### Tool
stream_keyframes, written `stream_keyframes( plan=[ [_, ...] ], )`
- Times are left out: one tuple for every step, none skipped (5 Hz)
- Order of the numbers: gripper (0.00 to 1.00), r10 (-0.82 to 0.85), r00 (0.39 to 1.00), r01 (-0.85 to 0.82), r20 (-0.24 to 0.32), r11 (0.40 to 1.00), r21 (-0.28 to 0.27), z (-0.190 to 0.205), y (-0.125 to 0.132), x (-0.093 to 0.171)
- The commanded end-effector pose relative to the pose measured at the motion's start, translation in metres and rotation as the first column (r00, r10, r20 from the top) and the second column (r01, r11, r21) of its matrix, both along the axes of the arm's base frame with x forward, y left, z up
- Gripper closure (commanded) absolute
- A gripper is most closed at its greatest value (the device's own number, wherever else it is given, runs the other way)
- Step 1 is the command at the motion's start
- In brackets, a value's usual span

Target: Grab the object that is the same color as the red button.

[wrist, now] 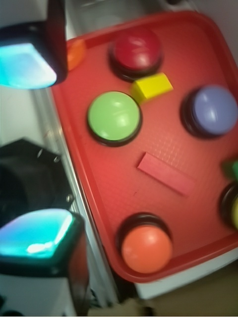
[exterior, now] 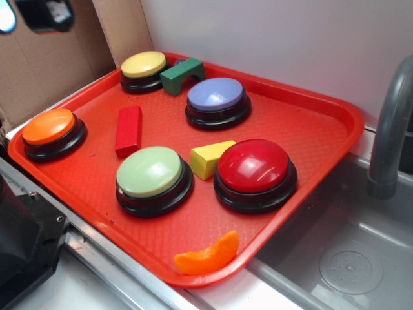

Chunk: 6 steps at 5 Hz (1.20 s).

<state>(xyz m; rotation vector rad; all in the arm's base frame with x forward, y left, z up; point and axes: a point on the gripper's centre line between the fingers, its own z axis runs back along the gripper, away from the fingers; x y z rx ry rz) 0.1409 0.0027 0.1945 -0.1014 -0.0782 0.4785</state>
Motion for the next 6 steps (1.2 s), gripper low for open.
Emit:
stream_keyframes(
  plan=[
    [0.0, 0.409, 0.908, -0.414, 0.085, 0.91, 0.038, -0.061, 0.033, 0.032],
    [0.0, 0.455, 0.888, -0.458, 0.073, 0.888, 0.039, -0.103, 0.037, 0.047],
    [0.0, 0.457, 0.888, -0.459, 0.054, 0.888, 0.035, -0.128, 0.04, 0.057],
    [0.0, 0.483, 0.875, -0.484, 0.039, 0.875, 0.025, -0.159, 0.045, 0.066],
    [0.0, 0.49, 0.871, -0.491, 0.037, 0.871, 0.021, -0.175, 0.05, 0.069],
    [0.0, 0.486, 0.873, -0.487, 0.043, 0.873, 0.017, -0.183, 0.05, 0.074]
  ],
)
